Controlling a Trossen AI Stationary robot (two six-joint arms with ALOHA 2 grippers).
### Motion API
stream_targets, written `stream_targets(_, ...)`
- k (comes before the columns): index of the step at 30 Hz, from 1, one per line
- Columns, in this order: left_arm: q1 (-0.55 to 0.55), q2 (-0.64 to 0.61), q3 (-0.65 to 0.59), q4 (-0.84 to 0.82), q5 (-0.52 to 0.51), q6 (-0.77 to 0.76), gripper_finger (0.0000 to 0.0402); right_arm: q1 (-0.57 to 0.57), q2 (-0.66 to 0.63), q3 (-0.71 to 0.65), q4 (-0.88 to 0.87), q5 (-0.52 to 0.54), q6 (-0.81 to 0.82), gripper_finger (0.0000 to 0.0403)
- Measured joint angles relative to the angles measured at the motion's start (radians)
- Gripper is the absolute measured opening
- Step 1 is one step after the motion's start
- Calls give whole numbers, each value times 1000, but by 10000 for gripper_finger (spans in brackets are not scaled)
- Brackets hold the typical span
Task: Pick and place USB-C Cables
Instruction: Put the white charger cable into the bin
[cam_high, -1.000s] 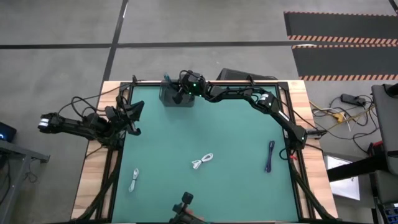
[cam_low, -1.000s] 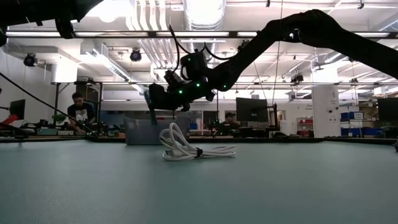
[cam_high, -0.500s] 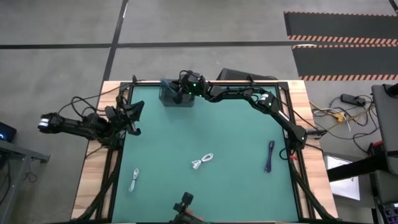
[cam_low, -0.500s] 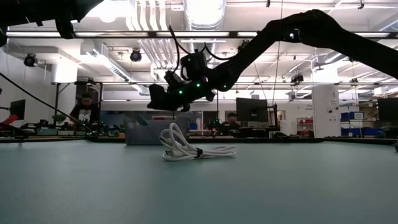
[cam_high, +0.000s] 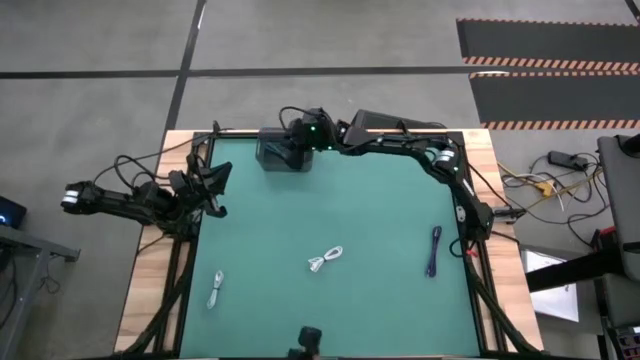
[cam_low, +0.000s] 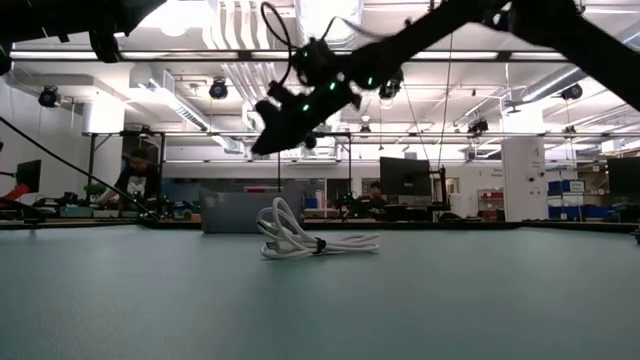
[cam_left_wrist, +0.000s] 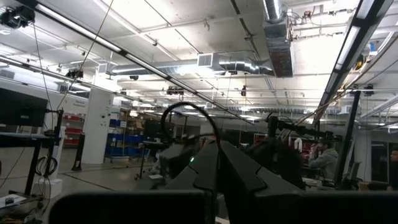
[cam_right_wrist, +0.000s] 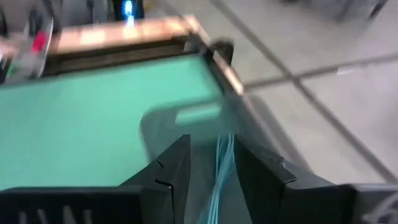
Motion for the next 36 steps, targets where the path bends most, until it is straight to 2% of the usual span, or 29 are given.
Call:
stream_targets(7, 0, 2, -1, -1, -2, -4, 0, 50, -147, -35, -376, -1, -29, 88)
stream_targets(11, 0, 18, -2, -2, -39, -9, 0, 100, -244, -141, -405, 0, -37, 75)
stream_targets(15, 0, 52, -2, -8, -70, -30, 0, 154, -354, -300, -319, 2, -35, 66)
stream_targets(23, 0, 144, 0, -9, -70, -155, 0, 227, -588, -647, -9, 10, -96, 61)
stream_targets(30, 0, 284, -3, -71, -69, -502, 0, 225, -760, -885, 249, 10, -137, 59)
stream_targets(36, 0, 432, 24, -134, -60, -778, 0, 225, -872, -1026, 392, 9, -174, 58)
